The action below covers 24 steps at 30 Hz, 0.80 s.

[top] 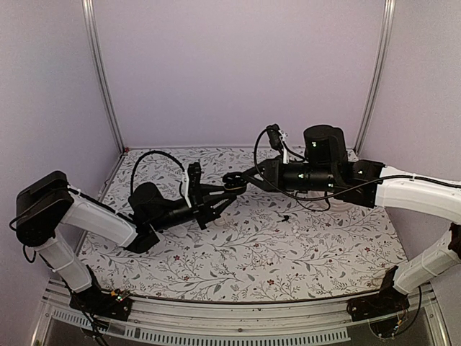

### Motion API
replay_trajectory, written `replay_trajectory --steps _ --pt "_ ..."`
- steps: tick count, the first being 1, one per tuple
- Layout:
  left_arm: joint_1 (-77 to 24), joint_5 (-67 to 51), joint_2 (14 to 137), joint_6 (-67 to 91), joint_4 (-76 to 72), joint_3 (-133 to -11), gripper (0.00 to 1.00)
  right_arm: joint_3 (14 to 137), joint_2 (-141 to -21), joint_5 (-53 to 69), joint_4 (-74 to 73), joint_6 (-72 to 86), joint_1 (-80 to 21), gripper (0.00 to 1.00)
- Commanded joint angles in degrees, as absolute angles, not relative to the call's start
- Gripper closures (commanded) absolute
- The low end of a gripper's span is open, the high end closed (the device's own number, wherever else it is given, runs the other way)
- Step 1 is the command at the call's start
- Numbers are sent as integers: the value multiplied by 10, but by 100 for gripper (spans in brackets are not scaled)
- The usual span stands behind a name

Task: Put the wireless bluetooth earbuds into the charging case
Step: Adjust the right earbud in the right side groove of the charging case.

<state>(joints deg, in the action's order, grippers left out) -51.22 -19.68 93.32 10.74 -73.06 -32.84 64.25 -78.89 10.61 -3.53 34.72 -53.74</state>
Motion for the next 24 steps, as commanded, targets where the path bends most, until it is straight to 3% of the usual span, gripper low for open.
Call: replay_trajectory --steps 1,4,18,24 --pt "-518 -191 931 108 -737 -340 100 668 -797 81 -61 362 -542 77" --pt "-518 -191 933 111 -740 -340 100 667 -795 76 -64 367 -542 77" --pt "-518 -192 936 115 -743 -340 100 670 -778 63 -75 374 -542 53" --pt "-518 -191 938 116 -739 -343 100 683 -781 61 -89 365 -546 57"
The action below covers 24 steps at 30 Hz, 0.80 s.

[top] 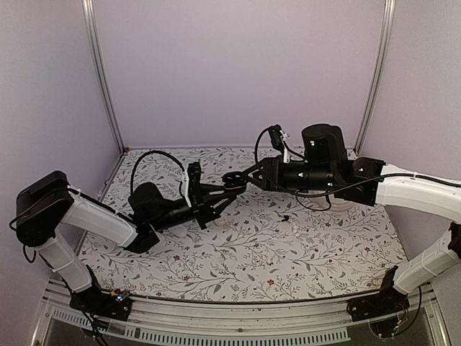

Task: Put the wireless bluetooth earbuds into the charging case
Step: Adjust the right earbud in the right side groove of the charging case.

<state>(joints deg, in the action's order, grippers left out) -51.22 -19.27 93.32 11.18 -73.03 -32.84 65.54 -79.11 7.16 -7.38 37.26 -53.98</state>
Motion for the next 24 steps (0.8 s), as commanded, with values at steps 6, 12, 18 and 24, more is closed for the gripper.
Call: replay_trajectory --steps 6,12,18,24 --pt "-518 -192 940 117 -738 -345 100 688 -786 47 -117 356 -553 59" --pt "-518 -193 940 118 -738 -346 100 713 -793 30 -138 356 -557 60" --pt "-518 -193 941 119 -736 -348 100 730 -805 23 -151 352 -566 60" --pt "-519 -193 942 118 -734 -349 100 747 -815 -9 -188 365 -568 60"
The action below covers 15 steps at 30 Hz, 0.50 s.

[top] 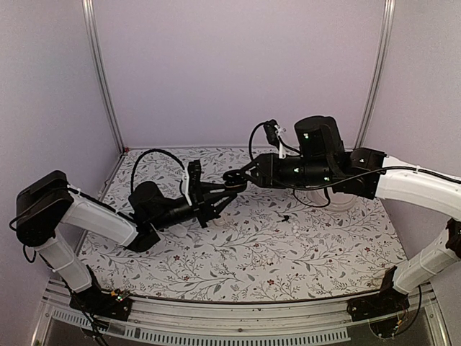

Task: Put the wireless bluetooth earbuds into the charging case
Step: Adjust the right earbud in the right side groove of the charging case.

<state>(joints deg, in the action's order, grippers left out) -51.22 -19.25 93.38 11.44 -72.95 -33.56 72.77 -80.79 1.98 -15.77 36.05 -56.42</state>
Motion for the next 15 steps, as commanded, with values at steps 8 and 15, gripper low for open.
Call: replay_trajectory --steps 8,15 --pt "-518 -194 942 118 -732 -351 100 754 -821 -7 -192 369 -571 63" --pt "-518 -193 941 117 -730 -351 100 758 -826 -3 -188 363 -573 65"
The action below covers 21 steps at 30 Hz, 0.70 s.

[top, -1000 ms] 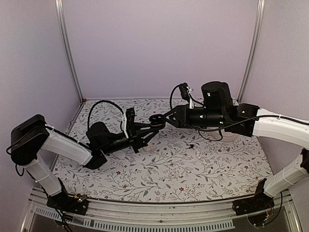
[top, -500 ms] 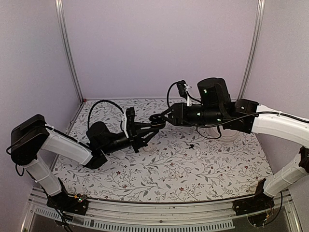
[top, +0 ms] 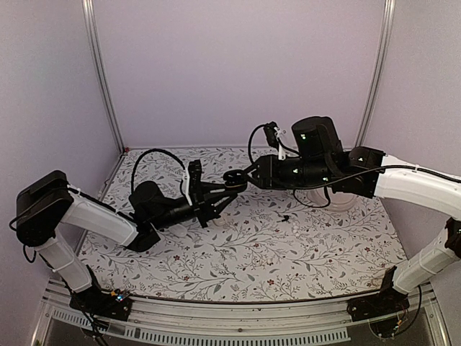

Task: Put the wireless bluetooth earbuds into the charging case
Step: Adjust the right earbud in the right side groove of the charging case.

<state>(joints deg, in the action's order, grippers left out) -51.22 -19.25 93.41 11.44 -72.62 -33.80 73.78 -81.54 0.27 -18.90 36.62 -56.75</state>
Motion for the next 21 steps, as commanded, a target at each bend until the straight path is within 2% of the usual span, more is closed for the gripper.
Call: replay_trajectory --steps 1,21 --pt "-519 -193 941 117 -729 -351 100 759 -827 -2 -189 362 -573 65" --pt "-519 -191 945 116 -723 -356 100 771 -840 -14 -208 376 -578 73"
